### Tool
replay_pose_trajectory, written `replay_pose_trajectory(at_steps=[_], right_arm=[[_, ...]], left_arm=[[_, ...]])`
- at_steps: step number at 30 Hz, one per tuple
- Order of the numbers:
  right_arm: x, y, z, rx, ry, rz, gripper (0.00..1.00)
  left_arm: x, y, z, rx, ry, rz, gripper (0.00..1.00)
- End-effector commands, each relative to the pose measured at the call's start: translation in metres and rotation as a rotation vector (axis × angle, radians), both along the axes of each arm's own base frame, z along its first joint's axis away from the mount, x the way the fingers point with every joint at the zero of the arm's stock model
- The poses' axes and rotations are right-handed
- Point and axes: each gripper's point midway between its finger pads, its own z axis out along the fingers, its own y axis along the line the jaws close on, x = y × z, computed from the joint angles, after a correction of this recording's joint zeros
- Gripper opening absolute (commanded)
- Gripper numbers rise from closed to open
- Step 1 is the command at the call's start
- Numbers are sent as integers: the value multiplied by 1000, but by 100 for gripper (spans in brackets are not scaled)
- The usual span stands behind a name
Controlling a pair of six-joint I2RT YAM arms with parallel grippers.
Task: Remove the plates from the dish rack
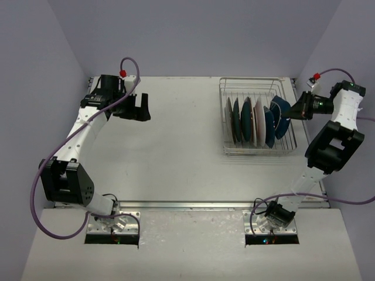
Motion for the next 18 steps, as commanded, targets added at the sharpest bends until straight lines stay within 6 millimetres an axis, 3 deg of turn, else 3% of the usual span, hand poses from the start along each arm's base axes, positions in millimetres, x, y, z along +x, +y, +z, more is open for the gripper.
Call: replay_pose_trajectory(at_steps=[1, 9, 12, 18], right_arm=[[-19, 8, 70, 77, -126, -20, 0], [-24, 10, 121, -96, -341, 7, 0], [-23, 12, 150, -180, -454, -2, 0], [-30, 32, 188, -285, -622, 32, 0]], left_arm=[[11, -6, 21, -21, -77, -29, 100], [13, -13, 47, -64, -146, -40, 100], [11, -17, 61, -104, -173, -29, 100], [8, -17, 87, -124, -253, -17, 100]])
